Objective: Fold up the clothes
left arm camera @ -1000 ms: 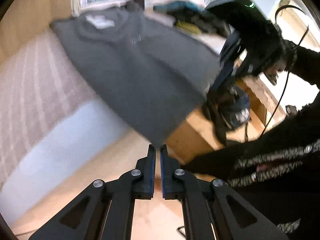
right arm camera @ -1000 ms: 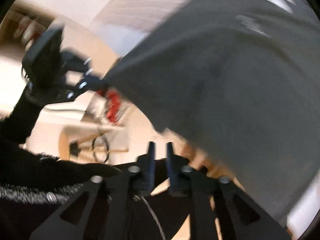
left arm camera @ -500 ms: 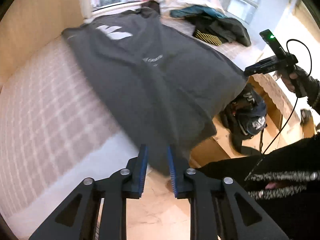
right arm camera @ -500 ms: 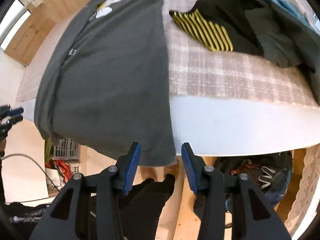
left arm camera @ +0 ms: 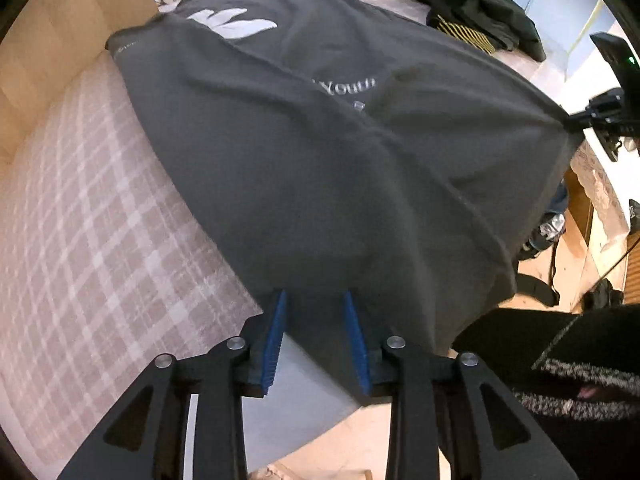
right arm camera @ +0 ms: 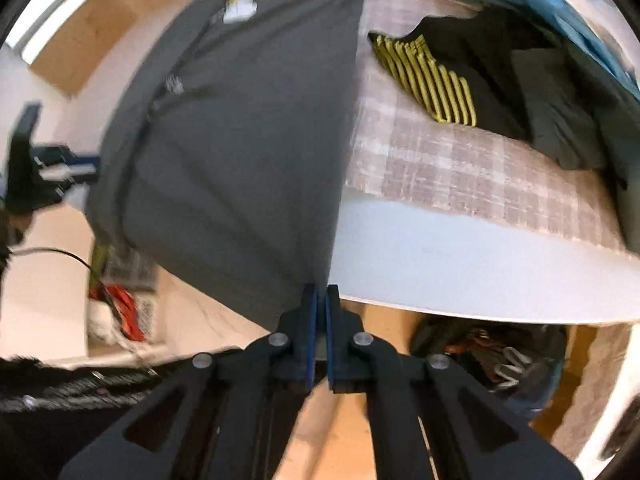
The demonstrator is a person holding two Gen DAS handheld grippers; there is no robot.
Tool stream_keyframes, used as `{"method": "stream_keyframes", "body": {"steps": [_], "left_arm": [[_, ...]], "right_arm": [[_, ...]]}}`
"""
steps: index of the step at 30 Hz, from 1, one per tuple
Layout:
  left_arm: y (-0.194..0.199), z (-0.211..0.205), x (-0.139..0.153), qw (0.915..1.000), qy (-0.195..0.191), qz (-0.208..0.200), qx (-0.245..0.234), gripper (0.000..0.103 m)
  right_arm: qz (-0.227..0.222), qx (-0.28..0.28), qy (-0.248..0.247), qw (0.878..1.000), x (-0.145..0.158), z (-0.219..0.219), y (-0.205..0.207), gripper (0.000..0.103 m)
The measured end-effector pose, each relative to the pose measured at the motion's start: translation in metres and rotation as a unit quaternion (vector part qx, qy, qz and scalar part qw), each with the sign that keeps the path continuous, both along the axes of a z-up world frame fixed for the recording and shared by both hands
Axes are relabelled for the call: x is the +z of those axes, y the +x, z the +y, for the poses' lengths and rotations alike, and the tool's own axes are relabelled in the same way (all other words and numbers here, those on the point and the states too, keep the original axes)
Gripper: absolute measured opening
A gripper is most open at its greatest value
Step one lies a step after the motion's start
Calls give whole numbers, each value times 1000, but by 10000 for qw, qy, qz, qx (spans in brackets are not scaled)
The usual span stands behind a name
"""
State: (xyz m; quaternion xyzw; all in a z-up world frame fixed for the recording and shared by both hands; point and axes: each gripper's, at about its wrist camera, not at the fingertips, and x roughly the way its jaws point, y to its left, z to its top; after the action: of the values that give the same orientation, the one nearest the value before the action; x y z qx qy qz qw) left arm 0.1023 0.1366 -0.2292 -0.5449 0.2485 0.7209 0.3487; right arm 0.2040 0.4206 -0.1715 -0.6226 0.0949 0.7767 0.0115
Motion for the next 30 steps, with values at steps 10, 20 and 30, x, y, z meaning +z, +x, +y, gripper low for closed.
{"method": "stream_keyframes", "body": {"steps": [10,20,30], "left_arm": [[5,8,0,9991,-310,267,-72,40],[46,68,49,9958,742,364,-395,40],[39,187,100,9878,1261,437,-807,42]], "right_arm": [[-413,327,214,9984,9,7,-7,7],[552,-60,-316,9980,104,70,-41,25],[1886,240,-264,9814,174,120,-197,39]]}}
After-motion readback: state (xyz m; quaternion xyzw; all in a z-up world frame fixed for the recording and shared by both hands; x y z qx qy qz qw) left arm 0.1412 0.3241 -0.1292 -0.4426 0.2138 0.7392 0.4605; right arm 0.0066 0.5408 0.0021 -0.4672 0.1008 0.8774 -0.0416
